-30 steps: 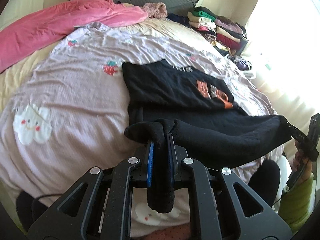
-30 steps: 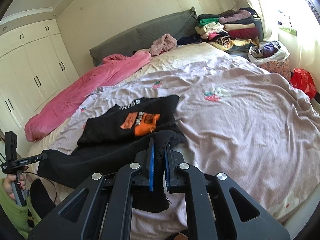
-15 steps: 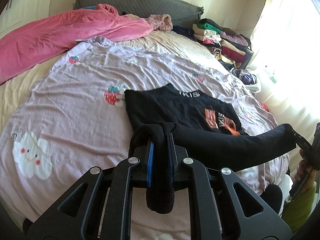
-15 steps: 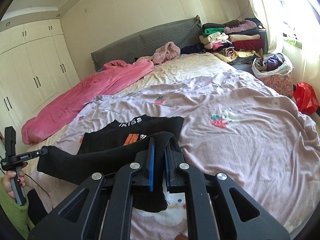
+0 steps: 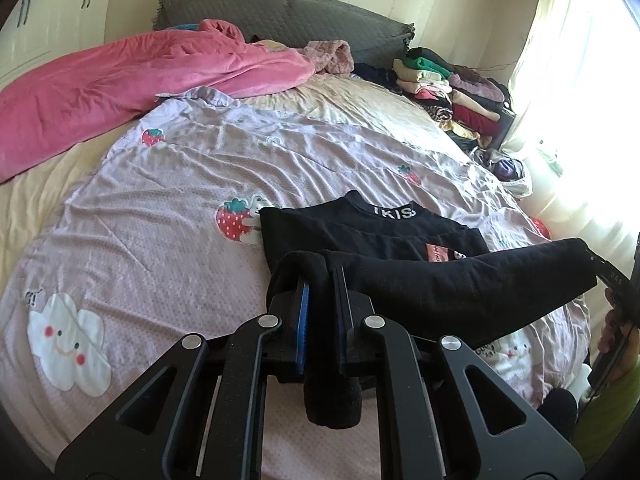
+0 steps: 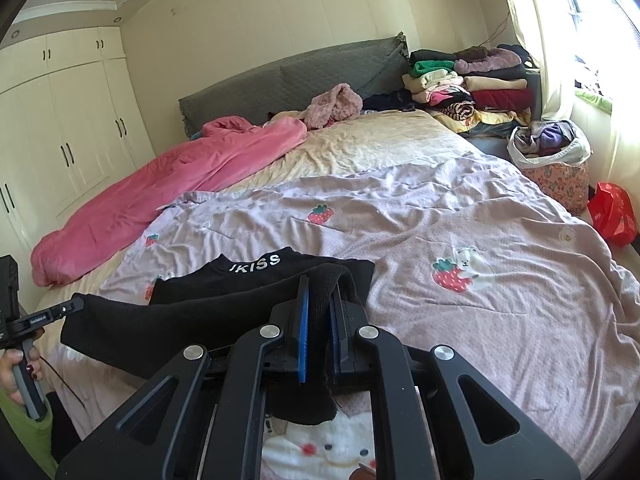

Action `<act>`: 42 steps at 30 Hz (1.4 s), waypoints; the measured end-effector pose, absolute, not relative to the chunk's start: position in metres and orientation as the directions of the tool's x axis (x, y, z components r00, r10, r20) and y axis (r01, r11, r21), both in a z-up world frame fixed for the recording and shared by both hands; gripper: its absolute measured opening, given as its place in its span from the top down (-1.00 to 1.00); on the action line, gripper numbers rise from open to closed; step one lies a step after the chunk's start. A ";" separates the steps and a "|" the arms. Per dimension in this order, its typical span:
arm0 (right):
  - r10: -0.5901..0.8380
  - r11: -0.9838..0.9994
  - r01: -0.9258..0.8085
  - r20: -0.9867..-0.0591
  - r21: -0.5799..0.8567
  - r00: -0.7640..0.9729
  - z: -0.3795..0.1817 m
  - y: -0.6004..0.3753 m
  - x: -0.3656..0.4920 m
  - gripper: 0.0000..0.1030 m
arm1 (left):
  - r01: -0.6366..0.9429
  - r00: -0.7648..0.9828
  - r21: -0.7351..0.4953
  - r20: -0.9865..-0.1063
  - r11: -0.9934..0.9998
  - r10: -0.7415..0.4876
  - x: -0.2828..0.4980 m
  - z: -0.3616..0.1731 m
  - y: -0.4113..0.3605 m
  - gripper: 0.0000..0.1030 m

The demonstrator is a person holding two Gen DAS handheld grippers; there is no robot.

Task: Fold small clothes
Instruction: 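Lift the hem with both tools and fold it onto the collar, then open both tools and release the folded hem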

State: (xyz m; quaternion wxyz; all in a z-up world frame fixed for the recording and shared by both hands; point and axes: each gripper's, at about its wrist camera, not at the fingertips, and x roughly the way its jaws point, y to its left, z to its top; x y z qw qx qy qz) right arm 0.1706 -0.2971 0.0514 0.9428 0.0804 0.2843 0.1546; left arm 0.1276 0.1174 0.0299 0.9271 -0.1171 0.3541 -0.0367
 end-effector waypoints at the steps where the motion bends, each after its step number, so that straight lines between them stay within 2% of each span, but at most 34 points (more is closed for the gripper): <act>1: 0.336 0.940 -0.245 -0.513 0.237 0.790 0.051 -0.296 0.174 0.86 | -0.019 0.745 -0.242 -0.650 0.970 -0.148 0.131 0.028 0.118 0.91; 15: 0.308 0.949 -0.208 -0.543 0.239 0.781 0.043 -0.285 0.219 0.86 | -0.077 0.742 -0.228 -0.663 0.971 -0.097 0.168 0.012 0.127 0.92; 34: 0.235 0.971 -0.150 -0.628 0.186 0.742 -0.015 -0.278 0.246 0.83 | -0.113 0.713 -0.195 -0.699 0.974 -0.057 0.195 -0.028 0.129 0.91; 35: 0.232 0.972 -0.149 -0.630 0.182 0.741 -0.016 -0.277 0.246 0.81 | -0.113 0.715 -0.195 -0.697 0.974 -0.057 0.195 -0.028 0.129 0.88; 37: 0.226 0.973 -0.145 -0.631 0.179 0.742 -0.017 -0.277 0.246 0.41 | -0.110 0.721 -0.196 -0.691 0.974 -0.057 0.194 -0.027 0.129 0.87; 40: 0.230 0.972 -0.144 -0.624 0.185 0.747 -0.016 -0.279 0.243 0.21 | -0.103 0.728 -0.207 -0.682 0.973 -0.068 0.191 -0.024 0.128 0.85; 42: 0.220 0.974 -0.137 -0.614 0.180 0.758 -0.014 -0.281 0.240 0.18 | -0.100 0.738 -0.220 -0.670 0.970 -0.076 0.186 -0.020 0.128 0.79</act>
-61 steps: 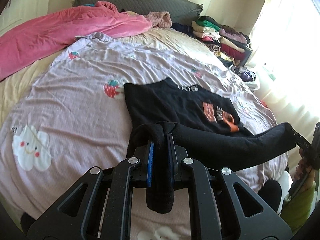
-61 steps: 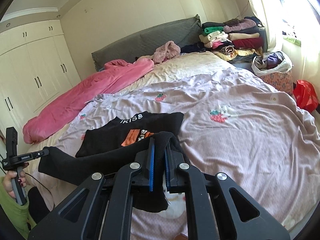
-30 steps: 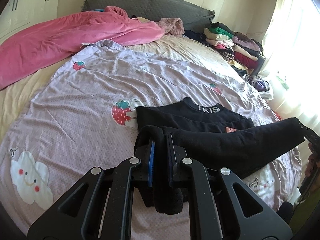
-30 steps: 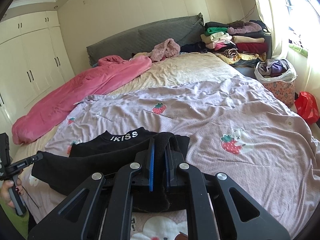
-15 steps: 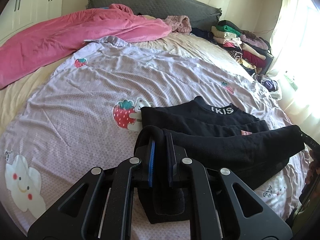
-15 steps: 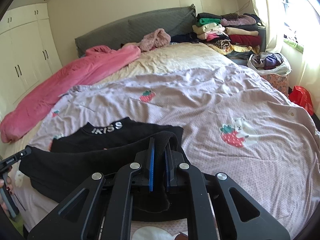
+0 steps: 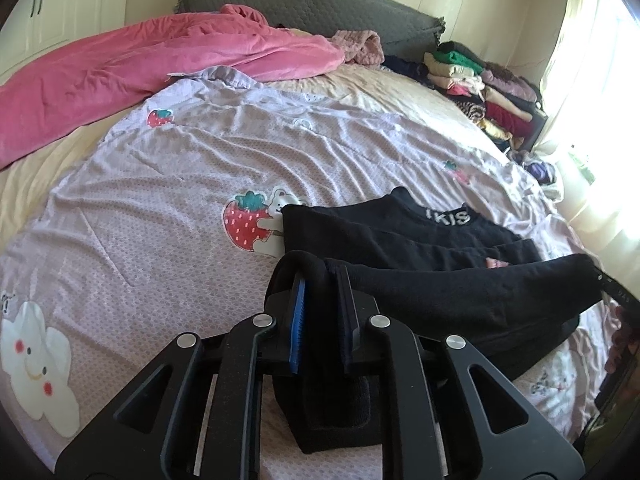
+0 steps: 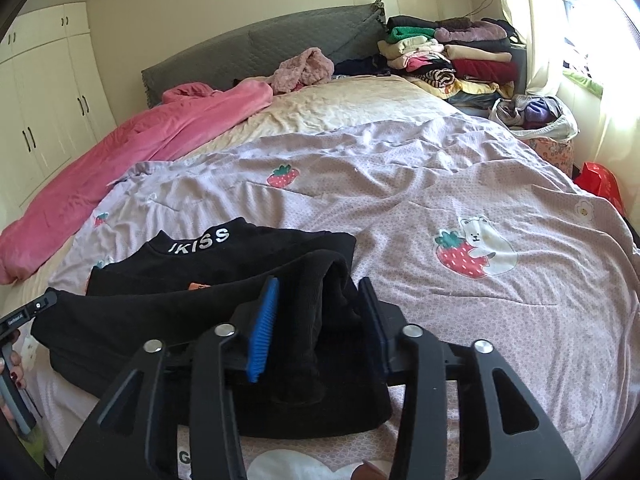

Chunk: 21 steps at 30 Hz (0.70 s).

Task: Fold small clothes
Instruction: 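Open both tools and release the folded hem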

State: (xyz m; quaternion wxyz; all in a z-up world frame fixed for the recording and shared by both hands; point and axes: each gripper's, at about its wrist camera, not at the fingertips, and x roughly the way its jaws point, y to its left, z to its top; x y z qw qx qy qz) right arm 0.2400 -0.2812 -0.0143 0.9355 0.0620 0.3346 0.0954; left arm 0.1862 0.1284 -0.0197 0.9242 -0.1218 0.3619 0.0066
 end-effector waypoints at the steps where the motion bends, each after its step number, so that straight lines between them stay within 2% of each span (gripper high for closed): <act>1: 0.215 0.975 -0.135 -0.610 0.175 0.763 -0.013 -0.282 0.238 0.17 | -0.102 0.747 -0.215 -0.661 0.971 -0.067 0.183 -0.016 0.128 0.73; 2: 0.211 0.976 -0.133 -0.605 0.171 0.768 -0.012 -0.283 0.235 0.17 | -0.102 0.756 -0.208 -0.652 0.973 -0.060 0.180 -0.014 0.128 0.63; 9: 0.220 0.975 -0.163 -0.565 0.150 0.795 -0.004 -0.281 0.210 0.11 | -0.078 0.792 -0.205 -0.607 0.976 -0.064 0.157 0.006 0.126 0.63; 21: 0.314 0.941 -0.327 -0.595 0.090 0.740 -0.013 -0.239 0.174 0.12 | 0.126 0.694 -0.133 -0.696 0.983 -0.183 0.133 -0.028 0.057 0.63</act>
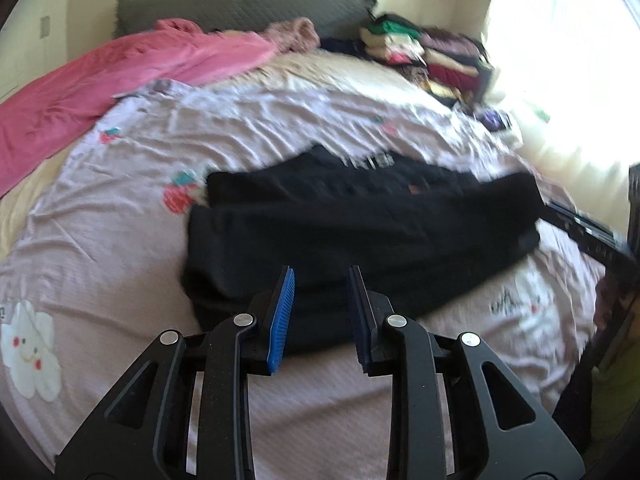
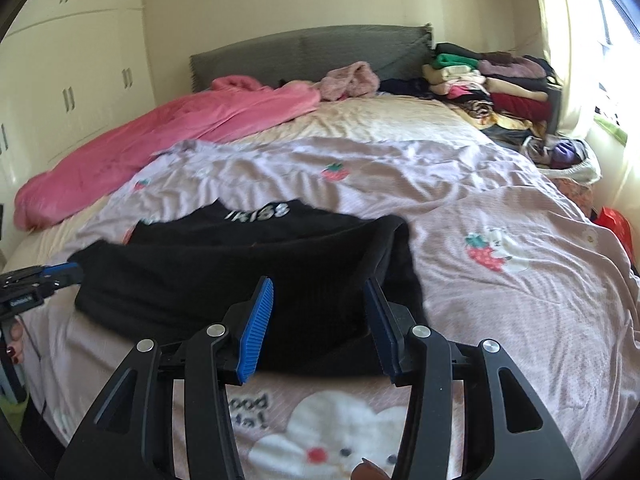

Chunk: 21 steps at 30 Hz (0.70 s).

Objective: Fold small clothes

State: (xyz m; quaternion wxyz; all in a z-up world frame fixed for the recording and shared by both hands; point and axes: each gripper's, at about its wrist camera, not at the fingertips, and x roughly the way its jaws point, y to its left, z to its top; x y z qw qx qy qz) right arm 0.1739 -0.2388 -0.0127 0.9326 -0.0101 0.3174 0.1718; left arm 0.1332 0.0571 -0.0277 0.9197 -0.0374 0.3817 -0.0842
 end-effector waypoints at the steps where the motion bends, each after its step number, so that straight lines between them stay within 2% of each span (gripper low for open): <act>1: 0.322 0.936 -0.342 -0.607 0.087 0.727 -0.017 -0.234 0.172 0.13 | 0.135 0.686 -0.123 -0.704 0.983 -0.182 0.132 -0.033 0.053 0.63; 5: 0.315 0.920 -0.391 -0.660 0.035 0.682 -0.031 -0.213 0.170 0.39 | 0.145 0.651 -0.080 -0.743 0.986 -0.156 0.137 -0.056 0.041 0.63; 9: 0.306 0.902 -0.432 -0.685 -0.014 0.661 -0.038 -0.196 0.166 0.40 | 0.135 0.650 -0.040 -0.751 0.990 -0.119 0.139 -0.067 0.038 0.63; 15: 0.247 0.914 -0.404 -0.746 -0.032 0.619 -0.064 -0.192 0.178 0.40 | 0.121 0.657 0.002 -0.750 0.993 -0.079 0.145 -0.075 0.037 0.63; 21: 0.220 0.922 -0.385 -0.753 -0.048 0.620 -0.073 -0.192 0.188 0.43 | 0.107 0.685 0.027 -0.727 0.994 -0.054 0.154 -0.074 0.039 0.63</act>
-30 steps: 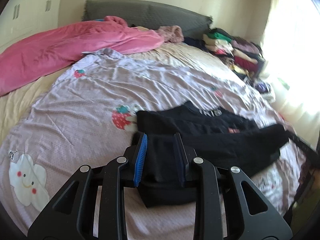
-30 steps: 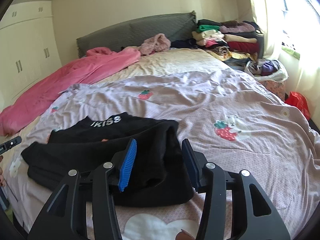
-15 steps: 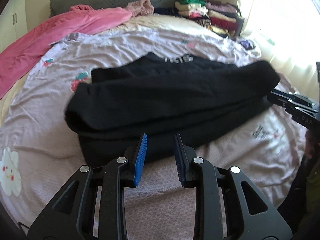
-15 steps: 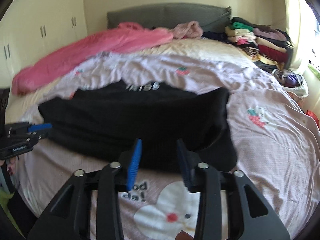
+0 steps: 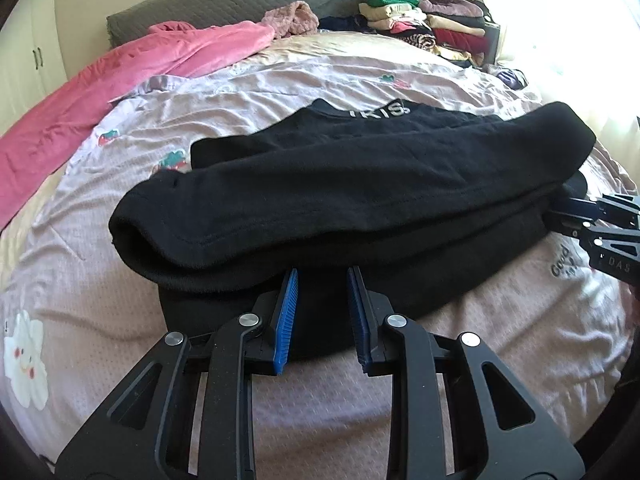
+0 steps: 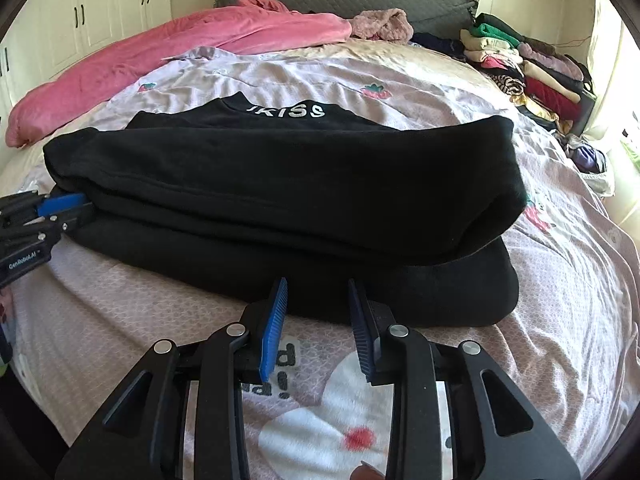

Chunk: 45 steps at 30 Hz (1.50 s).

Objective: Fold small clothes

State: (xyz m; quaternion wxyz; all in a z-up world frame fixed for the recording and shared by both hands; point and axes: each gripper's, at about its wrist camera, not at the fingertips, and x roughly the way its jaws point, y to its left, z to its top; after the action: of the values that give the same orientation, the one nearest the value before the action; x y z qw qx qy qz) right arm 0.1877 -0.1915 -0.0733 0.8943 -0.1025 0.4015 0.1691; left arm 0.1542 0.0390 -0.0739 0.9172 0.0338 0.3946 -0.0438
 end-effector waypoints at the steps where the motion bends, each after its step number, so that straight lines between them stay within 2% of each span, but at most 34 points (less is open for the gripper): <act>1: 0.218 0.923 -0.381 -0.748 -0.050 0.626 -0.072 -0.192 0.189 0.43 | 0.107 0.687 0.037 -0.725 0.994 -0.047 0.157 -0.074 0.039 0.63; 14: 0.281 0.928 -0.371 -0.728 0.040 0.625 -0.060 -0.198 0.218 0.43 | 0.095 0.705 0.110 -0.709 0.989 0.011 0.199 -0.059 0.051 0.63; 22: 0.247 0.943 -0.332 -0.718 0.024 0.651 -0.048 -0.192 0.256 0.43 | 0.065 0.688 0.082 -0.726 0.995 0.015 0.238 -0.052 0.066 0.63; 34: 0.221 0.971 -0.221 -0.673 0.088 0.706 -0.026 -0.213 0.303 0.41 | -0.019 0.733 -0.044 -0.680 0.999 -0.016 0.255 -0.029 0.111 0.63; 40: 0.184 0.982 -0.155 -0.674 0.103 0.716 -0.031 -0.244 0.314 0.39 | -0.084 0.717 -0.090 -0.697 0.992 -0.003 0.263 -0.034 0.141 0.61; 42: 0.168 0.986 -0.132 -0.683 0.105 0.710 -0.034 -0.255 0.320 0.39 | -0.096 0.706 -0.112 -0.708 0.989 -0.012 0.267 -0.039 0.149 0.45; 45: 0.149 0.989 -0.119 -0.702 0.091 0.697 -0.040 -0.262 0.331 0.23 | -0.079 0.683 -0.202 -0.725 0.976 -0.095 0.273 -0.051 0.157 0.35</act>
State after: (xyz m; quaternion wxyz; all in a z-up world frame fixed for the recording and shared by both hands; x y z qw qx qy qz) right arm 0.3309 -0.2619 -0.0395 0.9209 0.0194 0.3825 0.0727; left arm 0.2728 0.1567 -0.0510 0.9107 -0.1092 0.3984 -0.0043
